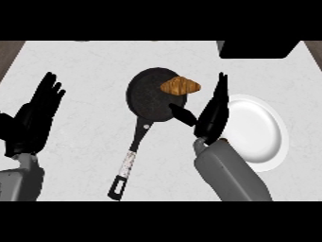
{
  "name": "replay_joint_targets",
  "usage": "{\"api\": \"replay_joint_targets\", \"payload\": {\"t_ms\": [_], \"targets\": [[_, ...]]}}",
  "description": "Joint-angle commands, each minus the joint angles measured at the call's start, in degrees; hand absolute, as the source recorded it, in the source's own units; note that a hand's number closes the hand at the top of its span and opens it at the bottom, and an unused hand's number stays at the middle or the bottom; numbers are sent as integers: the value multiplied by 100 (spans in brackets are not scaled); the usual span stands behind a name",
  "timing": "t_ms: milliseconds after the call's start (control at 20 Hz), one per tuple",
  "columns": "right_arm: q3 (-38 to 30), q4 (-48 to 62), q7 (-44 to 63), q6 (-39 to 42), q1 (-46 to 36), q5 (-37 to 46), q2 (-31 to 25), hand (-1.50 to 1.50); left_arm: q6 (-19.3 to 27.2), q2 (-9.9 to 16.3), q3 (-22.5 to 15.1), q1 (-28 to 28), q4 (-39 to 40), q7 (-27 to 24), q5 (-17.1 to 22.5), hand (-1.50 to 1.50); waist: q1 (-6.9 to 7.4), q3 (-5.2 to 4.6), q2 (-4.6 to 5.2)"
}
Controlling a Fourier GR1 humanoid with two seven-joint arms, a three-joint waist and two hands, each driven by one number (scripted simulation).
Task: Pick the croissant from the plate and place it in the pan
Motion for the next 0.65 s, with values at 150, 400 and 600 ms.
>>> {"api": "replay_joint_targets", "payload": {"t_ms": [150, 400, 600], "targets": [[1131, -2207, -498, -612, 2175, 278, 27, -150, -107, -89, -22, 357, -50, -335, 11, 0, -70, -9, 9], [1345, -3276, -794, -489, 3377, 632, -340, -150, 12, -21, 77, 260, -283, -33, -8, 0, -6, -7, 32], [1405, -3519, -911, -252, 4000, 1138, -29, -150, -40, -96, 25, 91, 40, -189, -87, 0, -5, -8, 43]]}}
